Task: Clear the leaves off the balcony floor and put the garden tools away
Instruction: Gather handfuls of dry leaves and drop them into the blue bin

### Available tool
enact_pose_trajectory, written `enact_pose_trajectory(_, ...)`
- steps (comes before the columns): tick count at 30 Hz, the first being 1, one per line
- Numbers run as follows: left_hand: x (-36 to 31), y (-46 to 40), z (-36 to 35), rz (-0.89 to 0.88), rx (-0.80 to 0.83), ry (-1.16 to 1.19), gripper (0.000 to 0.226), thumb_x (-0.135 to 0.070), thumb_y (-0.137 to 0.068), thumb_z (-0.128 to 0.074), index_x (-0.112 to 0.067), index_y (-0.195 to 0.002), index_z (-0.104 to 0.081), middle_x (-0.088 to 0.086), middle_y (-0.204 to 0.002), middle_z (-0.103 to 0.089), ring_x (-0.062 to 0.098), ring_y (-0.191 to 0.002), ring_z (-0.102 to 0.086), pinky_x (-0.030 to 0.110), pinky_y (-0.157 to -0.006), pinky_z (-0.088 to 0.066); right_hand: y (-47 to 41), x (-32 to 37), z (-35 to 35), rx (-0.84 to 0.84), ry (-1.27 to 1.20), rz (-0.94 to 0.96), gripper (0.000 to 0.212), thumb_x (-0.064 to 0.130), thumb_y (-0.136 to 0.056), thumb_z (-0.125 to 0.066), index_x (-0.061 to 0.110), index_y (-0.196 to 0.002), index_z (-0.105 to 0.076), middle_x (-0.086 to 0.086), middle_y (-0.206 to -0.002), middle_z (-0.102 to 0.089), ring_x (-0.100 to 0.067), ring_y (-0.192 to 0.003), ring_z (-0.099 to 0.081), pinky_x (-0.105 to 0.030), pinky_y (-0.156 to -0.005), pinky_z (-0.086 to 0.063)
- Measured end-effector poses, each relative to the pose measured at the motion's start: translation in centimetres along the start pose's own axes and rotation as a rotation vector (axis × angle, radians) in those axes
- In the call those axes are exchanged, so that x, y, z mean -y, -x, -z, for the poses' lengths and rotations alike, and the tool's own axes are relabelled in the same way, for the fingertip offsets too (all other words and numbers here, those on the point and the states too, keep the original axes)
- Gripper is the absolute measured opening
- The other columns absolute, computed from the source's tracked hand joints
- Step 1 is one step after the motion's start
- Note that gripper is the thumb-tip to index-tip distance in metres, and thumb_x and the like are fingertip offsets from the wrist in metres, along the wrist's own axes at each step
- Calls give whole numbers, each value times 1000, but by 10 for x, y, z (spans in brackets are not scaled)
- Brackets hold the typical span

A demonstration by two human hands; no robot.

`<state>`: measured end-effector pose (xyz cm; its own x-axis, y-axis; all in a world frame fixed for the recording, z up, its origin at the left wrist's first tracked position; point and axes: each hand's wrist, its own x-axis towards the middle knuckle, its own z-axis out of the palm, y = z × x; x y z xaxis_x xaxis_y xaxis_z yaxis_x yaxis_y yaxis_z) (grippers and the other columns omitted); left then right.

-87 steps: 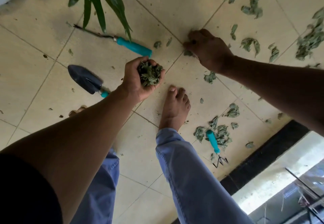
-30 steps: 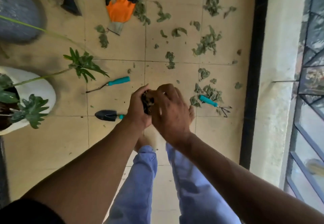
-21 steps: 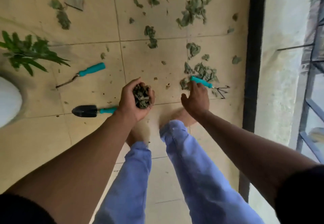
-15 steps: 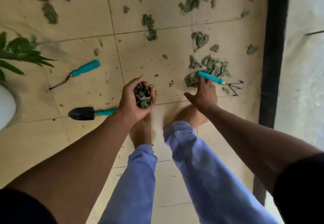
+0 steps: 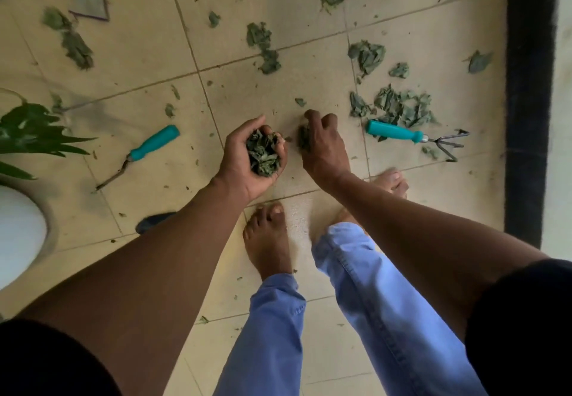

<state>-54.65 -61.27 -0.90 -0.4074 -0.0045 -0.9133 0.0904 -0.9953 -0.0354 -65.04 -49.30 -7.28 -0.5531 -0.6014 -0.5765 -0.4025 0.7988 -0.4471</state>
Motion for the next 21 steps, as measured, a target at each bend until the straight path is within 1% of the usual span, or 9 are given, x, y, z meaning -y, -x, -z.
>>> enact_pose_trajectory(3, -9, -3, 2, -5, 6, -6, 26, -30, -93, -66, -15, -73, -58, 4, -81, -56, 15, -71, -61, 18, -58, -53, -12, 14, 0, -29, -64, 45, 68, 2, -87, -69, 20, -144, -36, -13, -132, -41, -23, -93, -53, -37, -79, -59)
enact_pose_trajectory(5, -12, -2, 7, -5, -1, -7, 26, -30, -93, -67, -15, -73, -58, 4, -81, -57, 15, -71, -61, 18, -57, -53, -20, 20, 6, -56, -13, 72, 75, 10, -84, -77, 23, -145, -36, -12, -134, -40, -23, -103, -51, -36, -82, -59)
enact_pose_trajectory(7, -15, 0, 13, 5, -7, -1, 27, -30, -93, -67, -14, -73, -58, 4, -80, -57, 15, -70, -61, 18, -57, -53, -28, 23, 12, -61, 174, 121, 87, 25, -76, -85, 26, -148, -35, -12, -141, -38, -28, -119, -46, -37, -91, -55)
enact_pose_trajectory(9, -16, 1, 19, 14, -14, 3, 28, -30, -93, -66, -14, -72, -57, 4, -78, -57, 14, -69, -61, 18, -56, -53, -33, 24, 17, 6, 339, 216, 97, 34, -70, -88, 28, -151, -34, -13, -153, -32, -35, -135, -36, -44, -104, -47)
enact_pose_trajectory(12, -17, 2, 28, 19, -10, 18, 28, -30, -93, -66, -14, -71, -58, 4, -78, -56, 14, -69, -60, 18, -56, -54, -33, 26, 20, 111, 522, 384, 93, 28, -70, -88, 32, -149, -40, -12, -160, -25, -38, -144, -27, -51, -111, -40)
enact_pose_trajectory(15, -15, 4, 37, 28, -12, 28, 30, -30, -94, -65, -13, -70, -59, 4, -78, -56, 14, -71, -60, 18, -56, -54, -25, 25, 18, 125, 578, 476, 73, 11, -76, -79, 29, -140, -50, -13, -149, -36, -35, -133, -38, -47, -102, -46)
enact_pose_trajectory(17, -12, 5, 41, 33, -19, 30, 30, -30, -94, -65, -13, -69, -59, 4, -77, -56, 14, -71, -60, 18, -56, -53, -19, 21, 18, 132, 556, 514, 58, 5, -82, -70, 24, -135, -56, -15, -139, -42, -35, -123, -43, -45, -93, -50)
enact_pose_trajectory(19, -9, 6, 45, 41, -26, 26, 30, -30, -93, -65, -13, -69, -59, 4, -77, -56, 14, -71, -60, 18, -56, -53, -16, 16, 16, 140, 525, 537, 45, 3, -87, -65, 19, -129, -61, -16, -131, -46, -36, -115, -47, -43, -82, -53)
enact_pose_trajectory(21, -7, 7, 49, 49, -29, 27, 30, -30, -93, -66, -13, -69, -59, 4, -78, -56, 14, -71, -60, 18, -56, -53, -14, 10, 13, 146, 510, 556, 39, -1, -88, -66, 16, -123, -66, -16, -125, -49, -36, -109, -50, -41, -67, -55)
